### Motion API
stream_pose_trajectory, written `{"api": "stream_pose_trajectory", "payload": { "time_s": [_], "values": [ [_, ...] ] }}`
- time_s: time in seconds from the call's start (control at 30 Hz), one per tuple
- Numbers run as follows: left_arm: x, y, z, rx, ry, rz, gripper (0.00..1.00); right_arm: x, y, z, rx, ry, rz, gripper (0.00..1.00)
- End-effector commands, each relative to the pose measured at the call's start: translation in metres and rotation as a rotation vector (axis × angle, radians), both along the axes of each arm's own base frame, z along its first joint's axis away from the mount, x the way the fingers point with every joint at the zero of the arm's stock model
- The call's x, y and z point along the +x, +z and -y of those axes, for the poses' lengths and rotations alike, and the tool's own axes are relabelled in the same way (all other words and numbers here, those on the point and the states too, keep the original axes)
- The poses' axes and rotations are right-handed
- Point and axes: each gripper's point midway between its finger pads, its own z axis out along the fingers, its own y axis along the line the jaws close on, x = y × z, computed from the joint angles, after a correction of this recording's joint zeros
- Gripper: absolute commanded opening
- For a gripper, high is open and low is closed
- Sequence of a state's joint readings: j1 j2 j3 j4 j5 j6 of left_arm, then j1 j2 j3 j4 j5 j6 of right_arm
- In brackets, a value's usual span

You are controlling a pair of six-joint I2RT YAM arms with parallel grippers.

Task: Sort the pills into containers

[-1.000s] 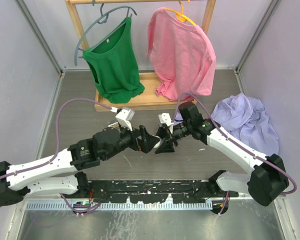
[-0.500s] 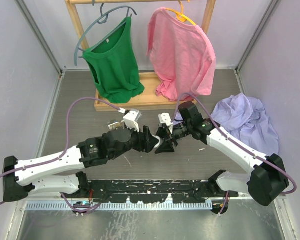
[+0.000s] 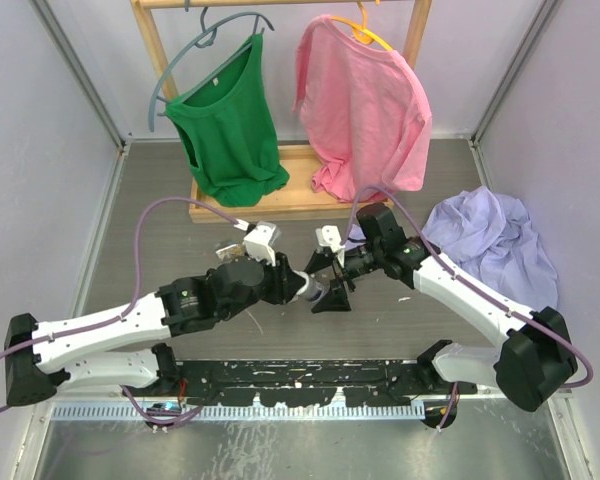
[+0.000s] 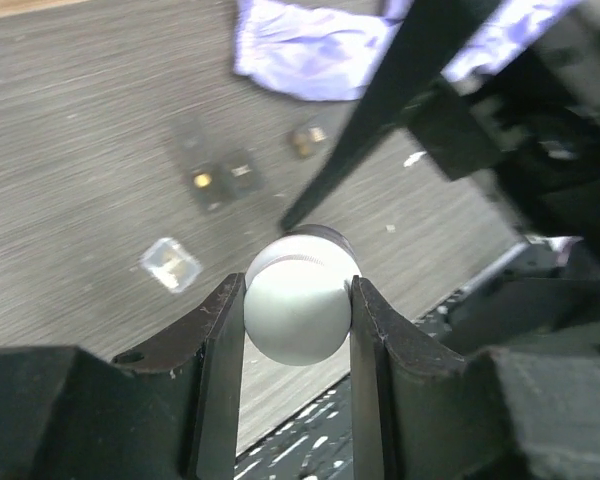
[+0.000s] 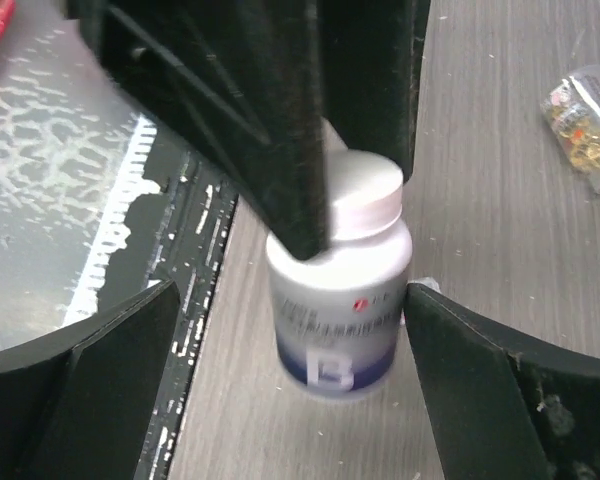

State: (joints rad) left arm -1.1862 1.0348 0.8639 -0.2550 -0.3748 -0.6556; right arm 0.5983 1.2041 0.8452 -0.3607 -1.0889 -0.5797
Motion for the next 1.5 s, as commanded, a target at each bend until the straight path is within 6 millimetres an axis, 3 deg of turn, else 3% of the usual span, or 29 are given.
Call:
{"api": "stream_pose_trajectory", "payload": {
  "time_s": [0.0,0.13,0.2,0.4,0.57,0.67,0.9,1.0,1.2,1.3,1.47],
  "values": [
    [0.03,-0.038,-0.06,0.173,0.205,-0.024,0.0,0.014,0.018,-0.003,0.025,-0.01,0.095,1.0],
    [0.043,-0.09,-0.126,0.298,0.395,-0.158,0.0,0.022,0.02,0.004,0.03,-0.039,0.099,1.0],
    [0.045,-0.103,-0.155,0.323,0.496,-0.182,0.0,0.025,0.02,0.006,0.031,-0.05,0.098,1.0],
    [0.042,-0.109,-0.228,0.447,0.772,-0.163,0.0,0.035,0.016,0.01,0.014,-0.089,0.097,1.0],
    [0.046,-0.118,-0.248,0.47,0.854,-0.198,0.02,0.056,0.011,0.012,0.001,-0.205,0.049,1.0],
    [0.048,-0.119,-0.253,0.473,0.892,-0.207,0.28,0.074,0.007,0.016,0.002,-0.303,0.001,1.0],
    [0.048,-0.093,-0.245,0.43,0.841,-0.199,0.54,0.101,-0.001,0.02,0.02,-0.445,-0.104,1.0],
    [0.045,-0.082,-0.236,0.358,0.782,-0.191,0.62,0.108,-0.009,0.024,0.009,-0.469,-0.151,1.0],
    [0.036,-0.061,-0.229,0.245,0.695,-0.139,0.65,0.119,-0.016,0.036,0.005,-0.503,-0.209,1.0],
    [0.034,-0.046,-0.209,0.152,0.571,-0.091,0.68,0.12,-0.018,0.04,-0.004,-0.495,-0.206,0.99],
    [0.033,-0.017,-0.15,-0.07,0.286,0.025,0.78,0.12,-0.029,0.045,-0.04,-0.481,-0.226,0.97]
  ]
}}
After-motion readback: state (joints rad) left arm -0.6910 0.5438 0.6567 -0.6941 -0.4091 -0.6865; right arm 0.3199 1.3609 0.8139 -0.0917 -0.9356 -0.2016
